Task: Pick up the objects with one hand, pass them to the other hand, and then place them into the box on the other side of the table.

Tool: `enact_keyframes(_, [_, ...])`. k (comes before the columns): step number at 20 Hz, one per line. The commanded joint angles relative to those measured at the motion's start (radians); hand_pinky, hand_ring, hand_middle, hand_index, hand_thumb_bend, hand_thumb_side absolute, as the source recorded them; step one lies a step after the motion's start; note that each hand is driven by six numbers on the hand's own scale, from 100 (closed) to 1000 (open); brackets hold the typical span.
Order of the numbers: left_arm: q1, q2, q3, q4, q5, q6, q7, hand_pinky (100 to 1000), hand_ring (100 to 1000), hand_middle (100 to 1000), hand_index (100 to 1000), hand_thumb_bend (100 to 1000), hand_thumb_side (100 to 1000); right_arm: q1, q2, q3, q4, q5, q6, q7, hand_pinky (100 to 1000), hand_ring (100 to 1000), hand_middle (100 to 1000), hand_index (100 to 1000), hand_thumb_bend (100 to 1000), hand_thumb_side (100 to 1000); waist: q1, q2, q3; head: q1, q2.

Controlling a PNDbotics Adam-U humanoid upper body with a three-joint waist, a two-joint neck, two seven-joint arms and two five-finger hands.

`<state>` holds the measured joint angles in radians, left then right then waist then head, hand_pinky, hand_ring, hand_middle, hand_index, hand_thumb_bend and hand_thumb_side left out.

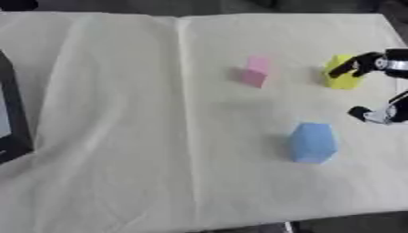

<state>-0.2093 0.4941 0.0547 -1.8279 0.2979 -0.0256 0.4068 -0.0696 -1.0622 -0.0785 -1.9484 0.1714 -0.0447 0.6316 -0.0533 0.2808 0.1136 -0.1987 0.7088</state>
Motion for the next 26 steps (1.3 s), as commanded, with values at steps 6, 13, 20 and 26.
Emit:
enact_keyframes(6, [0.003, 0.037, 0.012, -0.017, -0.01, 0.001, 0.004, 771, 786, 853, 955, 403, 1000, 0.081, 0.04, -0.004, -0.051, 0.116, 0.011, -0.101, 891, 941, 847, 911, 292, 204, -0.005, -0.013, -0.01, 0.006, -0.002])
enact_keyframes(13, [0.009, 0.035, 0.014, -0.017, -0.01, 0.001, 0.005, 771, 786, 853, 955, 401, 1000, 0.105, 0.051, 0.029, -0.052, 0.143, 0.02, -0.244, 895, 934, 817, 921, 204, 279, -0.014, -0.012, -0.005, 0.005, -0.003])
enact_keyframes(20, [0.009, 0.033, 0.013, -0.02, -0.011, -0.001, 0.005, 771, 785, 850, 954, 400, 1000, 0.124, 0.059, 0.074, -0.052, 0.183, 0.042, -0.262, 910, 948, 829, 949, 193, 317, -0.019, -0.006, 0.004, 0.001, 0.001])
enact_keyframes(26, [0.014, 0.035, 0.016, -0.017, -0.012, -0.001, 0.008, 772, 783, 850, 954, 400, 1000, 0.123, 0.044, 0.072, -0.052, 0.102, -0.001, -0.235, 918, 958, 829, 961, 426, 100, -0.025, -0.004, 0.001, 0.005, 0.007])
